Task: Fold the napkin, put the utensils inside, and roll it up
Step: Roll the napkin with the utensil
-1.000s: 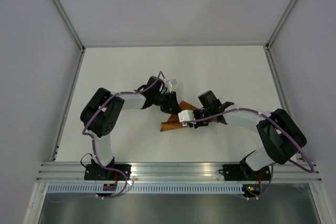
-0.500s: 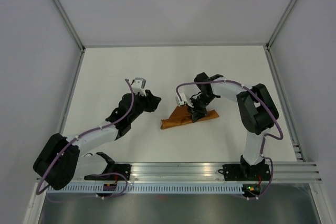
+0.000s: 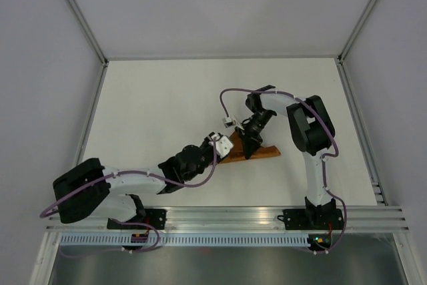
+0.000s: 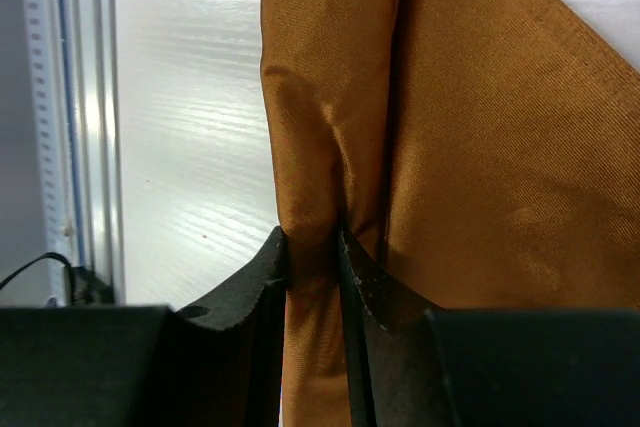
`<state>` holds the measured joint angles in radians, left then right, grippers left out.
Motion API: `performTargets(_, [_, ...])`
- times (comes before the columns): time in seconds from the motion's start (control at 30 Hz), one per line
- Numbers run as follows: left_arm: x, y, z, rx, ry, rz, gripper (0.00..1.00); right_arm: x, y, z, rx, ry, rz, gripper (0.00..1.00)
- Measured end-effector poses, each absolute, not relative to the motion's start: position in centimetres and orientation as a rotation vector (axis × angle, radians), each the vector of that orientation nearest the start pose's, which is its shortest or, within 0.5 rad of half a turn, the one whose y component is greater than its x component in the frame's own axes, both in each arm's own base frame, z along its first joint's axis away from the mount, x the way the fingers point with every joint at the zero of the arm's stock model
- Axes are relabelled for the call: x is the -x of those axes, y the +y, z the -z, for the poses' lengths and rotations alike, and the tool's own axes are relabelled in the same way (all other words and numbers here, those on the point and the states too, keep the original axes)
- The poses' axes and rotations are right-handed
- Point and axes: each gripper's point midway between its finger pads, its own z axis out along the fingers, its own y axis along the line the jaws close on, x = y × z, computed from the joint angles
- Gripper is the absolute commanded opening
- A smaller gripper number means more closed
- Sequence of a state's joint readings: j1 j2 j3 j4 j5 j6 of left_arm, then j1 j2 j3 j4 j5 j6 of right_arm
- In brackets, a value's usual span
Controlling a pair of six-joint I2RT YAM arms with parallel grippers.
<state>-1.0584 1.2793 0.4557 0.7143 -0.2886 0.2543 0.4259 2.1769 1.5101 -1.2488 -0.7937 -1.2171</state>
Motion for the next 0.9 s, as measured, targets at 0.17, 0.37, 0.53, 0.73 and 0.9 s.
performTargets(0.17, [-22.1,-33.1,-11.2,-1.113,1.435,0.273,0.53,-22.5,21.2,-1.9,1.911,2.206,-1.399,0.18])
performTargets(0.37, [-19.8,-35.8,-8.3,-1.312,1.370,0.255,0.64,-21.4,20.6,-1.9,1.884,2.297,-1.465,0.18])
performTargets(0.53, [-18.5,-37.6,-7.2,-1.398,1.334,0.287,0.64,-21.1,20.4,-1.9,1.872,2.328,-1.481,0.18])
performTargets(0.73, [-18.0,-38.9,-6.1,-1.462,1.315,0.315,0.63,-20.7,20.1,-1.9,1.857,2.364,-1.509,0.18])
performTargets(0.9, [-17.8,-39.9,-5.0,-1.505,1.308,0.328,0.61,-20.6,20.0,-1.9,1.847,2.381,-1.518,0.19])
